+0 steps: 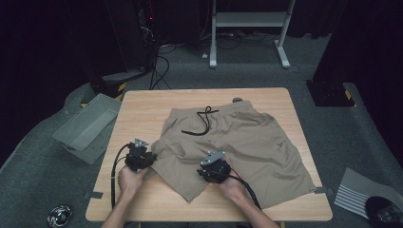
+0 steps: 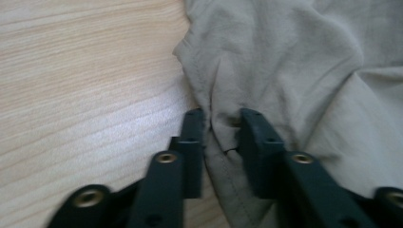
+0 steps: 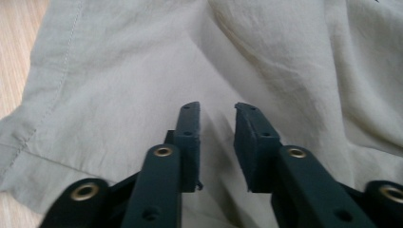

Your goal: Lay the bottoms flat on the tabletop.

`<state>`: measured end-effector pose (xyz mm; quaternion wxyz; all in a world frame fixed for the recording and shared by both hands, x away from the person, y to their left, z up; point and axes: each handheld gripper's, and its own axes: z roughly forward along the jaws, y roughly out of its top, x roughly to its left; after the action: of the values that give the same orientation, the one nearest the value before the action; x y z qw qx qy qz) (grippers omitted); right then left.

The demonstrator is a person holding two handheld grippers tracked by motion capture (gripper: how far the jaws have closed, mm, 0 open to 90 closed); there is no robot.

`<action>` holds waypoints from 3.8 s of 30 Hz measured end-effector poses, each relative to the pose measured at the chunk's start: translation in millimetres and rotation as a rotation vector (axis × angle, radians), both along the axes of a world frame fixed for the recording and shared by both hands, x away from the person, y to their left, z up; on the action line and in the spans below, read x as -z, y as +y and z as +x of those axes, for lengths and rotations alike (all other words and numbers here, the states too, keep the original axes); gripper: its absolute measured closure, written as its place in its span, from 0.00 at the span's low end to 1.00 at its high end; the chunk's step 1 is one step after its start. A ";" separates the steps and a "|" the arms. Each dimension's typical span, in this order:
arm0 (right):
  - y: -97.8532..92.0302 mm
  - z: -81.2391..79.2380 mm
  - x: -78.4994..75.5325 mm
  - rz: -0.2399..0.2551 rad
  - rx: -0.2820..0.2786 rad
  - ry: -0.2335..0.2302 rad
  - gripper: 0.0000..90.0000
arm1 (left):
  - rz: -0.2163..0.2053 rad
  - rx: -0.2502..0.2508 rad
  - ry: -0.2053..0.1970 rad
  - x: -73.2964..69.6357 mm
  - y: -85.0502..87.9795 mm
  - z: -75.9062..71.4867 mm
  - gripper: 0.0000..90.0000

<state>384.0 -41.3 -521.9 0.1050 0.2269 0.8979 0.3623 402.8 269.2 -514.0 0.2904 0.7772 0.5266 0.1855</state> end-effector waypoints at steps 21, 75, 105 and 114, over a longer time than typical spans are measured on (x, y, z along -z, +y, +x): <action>-23.9 -1.6 -12.1 0.050 0.038 -0.030 0.74 | -0.018 0.028 -0.119 -27.9 -6.7 -4.8 0.56; 31.8 -1.4 -1.5 0.048 -0.094 -0.001 0.59 | -0.048 -0.128 0.014 0.9 -20.9 73.0 0.42; -12.8 -29.5 -6.7 0.067 -0.127 -0.039 0.58 | 0.022 -0.134 -0.002 -10.3 -24.1 85.3 0.35; -7.5 -15.7 3.7 0.036 -0.057 0.010 0.57 | 0.106 -0.063 0.005 -2.7 -40.3 76.2 0.36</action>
<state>368.3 -48.9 -525.6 0.0860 0.2051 0.8978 0.3802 479.0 229.0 -511.3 0.2413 0.7750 0.5410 0.2201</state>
